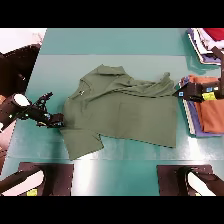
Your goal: Fold the shirts.
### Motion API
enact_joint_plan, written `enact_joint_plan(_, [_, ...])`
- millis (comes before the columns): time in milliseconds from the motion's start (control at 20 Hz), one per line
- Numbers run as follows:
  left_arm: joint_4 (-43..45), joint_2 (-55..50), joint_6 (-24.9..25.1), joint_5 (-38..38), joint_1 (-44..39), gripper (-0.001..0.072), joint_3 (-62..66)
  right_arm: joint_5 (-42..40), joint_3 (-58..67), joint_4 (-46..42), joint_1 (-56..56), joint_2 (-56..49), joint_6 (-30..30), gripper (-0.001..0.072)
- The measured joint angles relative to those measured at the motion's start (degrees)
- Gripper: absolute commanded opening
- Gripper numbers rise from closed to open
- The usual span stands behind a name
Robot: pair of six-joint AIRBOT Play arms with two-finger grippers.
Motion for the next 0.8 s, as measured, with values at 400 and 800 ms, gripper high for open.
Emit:
enact_joint_plan(400, [-1.07,8.11,0.68,1.31,0.0,0.0028,-0.02,3.54,-24.74,-5.29,-18.16,7.48,0.02,0.041])
enact_joint_plan(800, [-1.81,10.34,0.79,2.23,0.0,0.0028,-0.02,0.22,-40.39,-6.54,-27.61,5.18,0.09,0.0407])
